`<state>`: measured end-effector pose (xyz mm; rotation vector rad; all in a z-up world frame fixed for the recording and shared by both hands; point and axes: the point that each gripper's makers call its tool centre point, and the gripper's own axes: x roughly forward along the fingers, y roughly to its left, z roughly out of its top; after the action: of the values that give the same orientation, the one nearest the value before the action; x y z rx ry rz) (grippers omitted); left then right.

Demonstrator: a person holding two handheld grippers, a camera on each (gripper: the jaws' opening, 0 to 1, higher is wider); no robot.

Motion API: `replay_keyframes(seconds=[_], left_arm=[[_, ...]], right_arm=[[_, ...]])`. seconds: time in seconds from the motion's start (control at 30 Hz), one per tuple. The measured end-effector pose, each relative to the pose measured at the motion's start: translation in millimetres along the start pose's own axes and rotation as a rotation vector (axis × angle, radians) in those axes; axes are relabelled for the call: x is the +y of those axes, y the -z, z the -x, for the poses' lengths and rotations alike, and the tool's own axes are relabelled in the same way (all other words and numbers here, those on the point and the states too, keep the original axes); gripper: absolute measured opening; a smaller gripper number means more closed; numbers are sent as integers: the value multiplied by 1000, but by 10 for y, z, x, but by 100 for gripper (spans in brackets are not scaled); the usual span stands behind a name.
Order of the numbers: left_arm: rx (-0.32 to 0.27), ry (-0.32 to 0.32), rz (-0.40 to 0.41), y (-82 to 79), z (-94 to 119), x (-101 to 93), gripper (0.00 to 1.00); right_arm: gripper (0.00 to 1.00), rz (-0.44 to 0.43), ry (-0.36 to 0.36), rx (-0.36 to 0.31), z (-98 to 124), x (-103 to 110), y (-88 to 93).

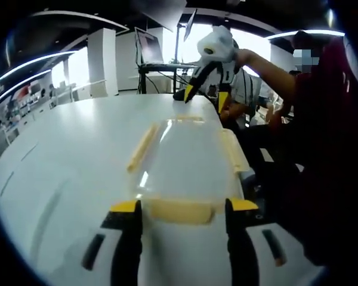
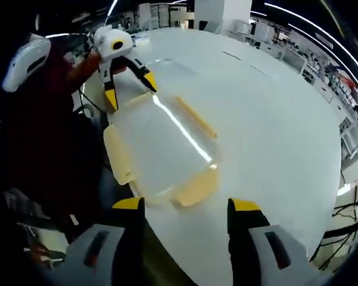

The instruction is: Snap each plastic latch of the storage box into its locked position after aligning the lid with the box until every specified latch is closed and the lid sits flush.

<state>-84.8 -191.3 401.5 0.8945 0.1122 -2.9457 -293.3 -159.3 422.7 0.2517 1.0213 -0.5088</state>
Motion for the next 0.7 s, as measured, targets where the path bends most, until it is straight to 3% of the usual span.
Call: replay_keyframes(seconds=[0.07,0.2,0.6,0.7], left_arm=[[4,-1,-3,-4,-1,-2,56],[11,0,-4,-16,-2,-23,56],[39,24,-21,-19,11,-64,54],[92,1,-74,71,20,-22,53]], right_arm=[[62,73,-12,10,-22,-14,-32],[61,125,-30,15,-51,-35,-70],[57,225,-72,58,-146,-64,-108],[57,237,-79,70,-167,-69,-100]])
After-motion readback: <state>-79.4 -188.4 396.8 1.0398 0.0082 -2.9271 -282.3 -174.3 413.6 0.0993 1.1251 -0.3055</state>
